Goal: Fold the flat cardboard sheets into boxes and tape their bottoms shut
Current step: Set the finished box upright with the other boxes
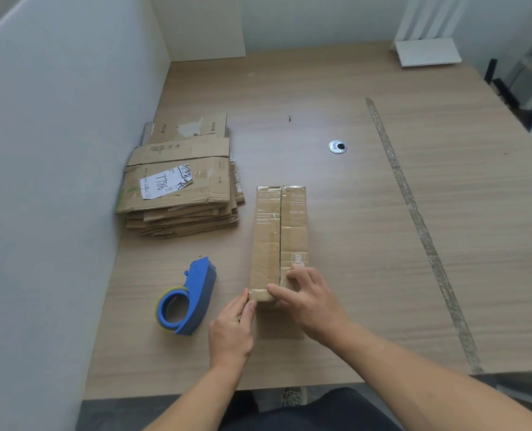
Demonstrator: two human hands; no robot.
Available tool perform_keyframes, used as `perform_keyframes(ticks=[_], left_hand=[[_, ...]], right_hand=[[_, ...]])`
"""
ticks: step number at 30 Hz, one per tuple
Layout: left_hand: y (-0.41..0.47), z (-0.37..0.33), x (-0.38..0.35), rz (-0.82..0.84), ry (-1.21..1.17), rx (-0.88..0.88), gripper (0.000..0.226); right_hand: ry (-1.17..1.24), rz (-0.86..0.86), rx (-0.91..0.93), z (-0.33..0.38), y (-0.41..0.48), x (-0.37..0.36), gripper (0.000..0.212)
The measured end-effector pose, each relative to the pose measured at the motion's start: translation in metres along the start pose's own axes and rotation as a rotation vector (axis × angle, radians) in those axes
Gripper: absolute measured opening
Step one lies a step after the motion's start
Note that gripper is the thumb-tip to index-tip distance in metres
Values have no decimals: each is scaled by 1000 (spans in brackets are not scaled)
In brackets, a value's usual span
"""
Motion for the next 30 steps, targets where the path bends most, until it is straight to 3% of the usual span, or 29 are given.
perform_keyframes(ticks=[3,6,12,16,21,24,27,30], left_hand=[[-6,3,-5,-7,-38,74,33],[-5,-3,-4,30,-41,25,39],[17,-10,3,157,172,-366,36],[26,-9,8,223,197,-487,38],[23,-2,6,210,94,-303,40],[15,0,7,101,-94,-7,31],[11,11,7,8,-218,204,27],[12,11,3,50,-278,244,28]], right_hand=[[3,12,3,0,1,-1,26],[-6,26,-6,-1,1,-3,29],[21,11,-45,3,4,-5,25],[117,103,-52,-6,3,-5,24],[185,141,-103,-8,11,-3,31],[281,154,-181,-10,0,-2,44],[261,233,-50,-9,-9,1,59],[209,255,31,-9,-6,11,62]])
Point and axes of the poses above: each hand's wrist, its own y-axis towards the middle knuckle, its own x-axis out of the back of the hand, z = x × y, the point moved 6 cm from there along y, towards the middle knuckle, and after that the axes turned 3 degrees about -y, right-handed, at the moved point
